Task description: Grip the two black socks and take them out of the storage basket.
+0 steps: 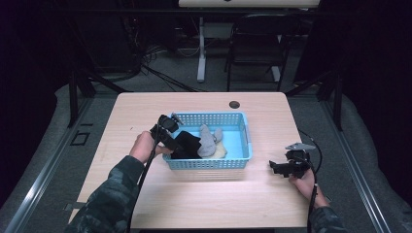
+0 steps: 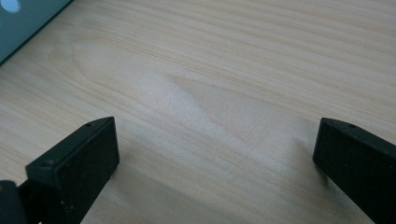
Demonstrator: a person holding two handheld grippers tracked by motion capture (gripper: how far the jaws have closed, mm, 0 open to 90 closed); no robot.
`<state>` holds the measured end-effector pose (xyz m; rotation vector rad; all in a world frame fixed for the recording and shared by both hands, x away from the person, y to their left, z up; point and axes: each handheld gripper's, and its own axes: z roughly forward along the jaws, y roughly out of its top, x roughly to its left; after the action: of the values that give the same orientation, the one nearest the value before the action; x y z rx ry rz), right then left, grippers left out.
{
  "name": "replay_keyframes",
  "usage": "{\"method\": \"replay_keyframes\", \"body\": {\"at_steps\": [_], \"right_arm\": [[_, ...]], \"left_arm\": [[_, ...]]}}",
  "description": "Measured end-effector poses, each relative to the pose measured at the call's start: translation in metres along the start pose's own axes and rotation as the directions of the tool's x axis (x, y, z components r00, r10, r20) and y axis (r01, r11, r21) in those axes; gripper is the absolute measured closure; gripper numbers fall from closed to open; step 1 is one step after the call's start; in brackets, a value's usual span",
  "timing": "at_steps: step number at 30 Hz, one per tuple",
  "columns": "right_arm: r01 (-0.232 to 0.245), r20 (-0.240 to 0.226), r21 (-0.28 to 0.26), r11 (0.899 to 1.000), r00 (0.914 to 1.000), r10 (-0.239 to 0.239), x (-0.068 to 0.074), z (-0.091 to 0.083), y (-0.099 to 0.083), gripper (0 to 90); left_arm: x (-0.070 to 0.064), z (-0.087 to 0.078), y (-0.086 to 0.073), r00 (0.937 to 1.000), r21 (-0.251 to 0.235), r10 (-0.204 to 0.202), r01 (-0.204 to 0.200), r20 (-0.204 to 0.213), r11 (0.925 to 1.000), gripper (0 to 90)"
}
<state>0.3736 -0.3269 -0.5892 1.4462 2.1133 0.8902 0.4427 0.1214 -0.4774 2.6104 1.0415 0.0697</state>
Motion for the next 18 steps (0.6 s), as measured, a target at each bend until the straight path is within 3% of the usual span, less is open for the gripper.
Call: {"method": "replay_keyframes", "body": {"at_steps": [6, 13, 18], "right_arm": [[0.0, -0.001, 0.0, 1.0, 1.0, 0.0, 0.0, 0.0, 0.0, 0.0], [0.001, -0.003, 0.001, 1.0, 1.0, -0.001, 0.0, 0.0, 0.0, 0.0], [0.001, -0.004, 0.0, 1.0, 1.0, -0.001, 0.0, 0.0, 0.0, 0.0]], "left_arm": [[0.002, 0.011, 0.004, 0.9998, 0.03, -0.009, 0.009, 0.017, 0.9995, 58.0], [-0.002, 0.019, 0.005, 0.9995, 0.042, 0.022, -0.023, 0.021, 0.9989, 86.2], [-0.003, 0.011, 0.006, 0.9979, 0.014, 0.031, -0.032, 0.057, 0.9994, 88.1]]}}
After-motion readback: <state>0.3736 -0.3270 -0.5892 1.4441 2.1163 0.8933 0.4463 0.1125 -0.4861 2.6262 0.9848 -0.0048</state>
